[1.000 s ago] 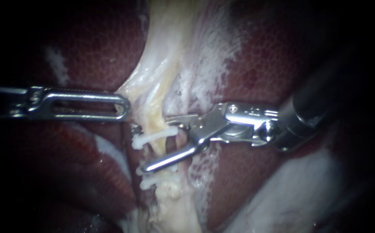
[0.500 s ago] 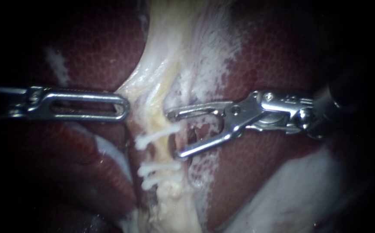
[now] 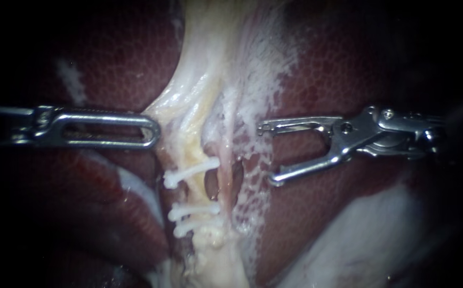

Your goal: Going back third clip left tube

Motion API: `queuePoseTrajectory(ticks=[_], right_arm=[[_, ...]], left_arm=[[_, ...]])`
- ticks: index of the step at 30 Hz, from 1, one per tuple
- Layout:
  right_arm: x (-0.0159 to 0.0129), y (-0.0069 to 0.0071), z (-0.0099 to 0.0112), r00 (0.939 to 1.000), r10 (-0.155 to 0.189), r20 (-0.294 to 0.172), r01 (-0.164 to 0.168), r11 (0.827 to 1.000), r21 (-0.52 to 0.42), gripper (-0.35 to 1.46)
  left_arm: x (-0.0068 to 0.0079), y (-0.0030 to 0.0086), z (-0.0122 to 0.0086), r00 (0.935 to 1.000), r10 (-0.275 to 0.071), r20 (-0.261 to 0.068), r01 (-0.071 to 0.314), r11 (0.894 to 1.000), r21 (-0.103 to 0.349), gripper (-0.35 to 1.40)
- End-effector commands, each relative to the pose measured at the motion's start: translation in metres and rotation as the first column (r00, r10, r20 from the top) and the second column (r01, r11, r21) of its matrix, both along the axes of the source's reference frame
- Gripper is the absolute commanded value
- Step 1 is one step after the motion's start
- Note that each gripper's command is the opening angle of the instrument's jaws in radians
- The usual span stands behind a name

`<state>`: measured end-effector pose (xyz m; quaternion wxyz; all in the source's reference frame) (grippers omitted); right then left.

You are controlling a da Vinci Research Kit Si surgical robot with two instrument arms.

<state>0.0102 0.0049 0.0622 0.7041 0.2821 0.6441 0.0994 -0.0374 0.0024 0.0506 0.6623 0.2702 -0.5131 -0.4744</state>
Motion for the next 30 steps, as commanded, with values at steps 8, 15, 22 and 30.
queuePoseTrajectory(ticks=[8,15,22,30], right_arm=[[-0.0015,0.0004,-0.0012,0.9999,-0.013,0.000,0.013,0.999,-0.033,0.60],[-0.0026,0.0007,-0.0017,0.9999,-0.007,0.009,0.007,0.999,-0.036,0.60],[-0.0026,0.0007,-0.0018,0.9999,-0.006,0.009,0.007,0.999,-0.036,0.60],[-0.0023,0.0006,-0.0019,1.0000,-0.004,0.009,0.004,0.999,-0.036,0.60]], left_arm=[[-0.0001,0.0001,0.0005,1.0000,-0.002,-0.001,0.002,1.000,-0.001,-0.35],[-0.0003,0.0002,0.0009,1.0000,-0.002,-0.002,0.002,1.000,-0.002,-0.35],[-0.0008,-0.0001,0.0013,1.0000,-0.005,-0.005,0.005,1.000,-0.005,-0.35],[-0.0025,-0.0007,0.0033,0.9999,-0.005,-0.010,0.005,1.000,-0.014,-0.35]])
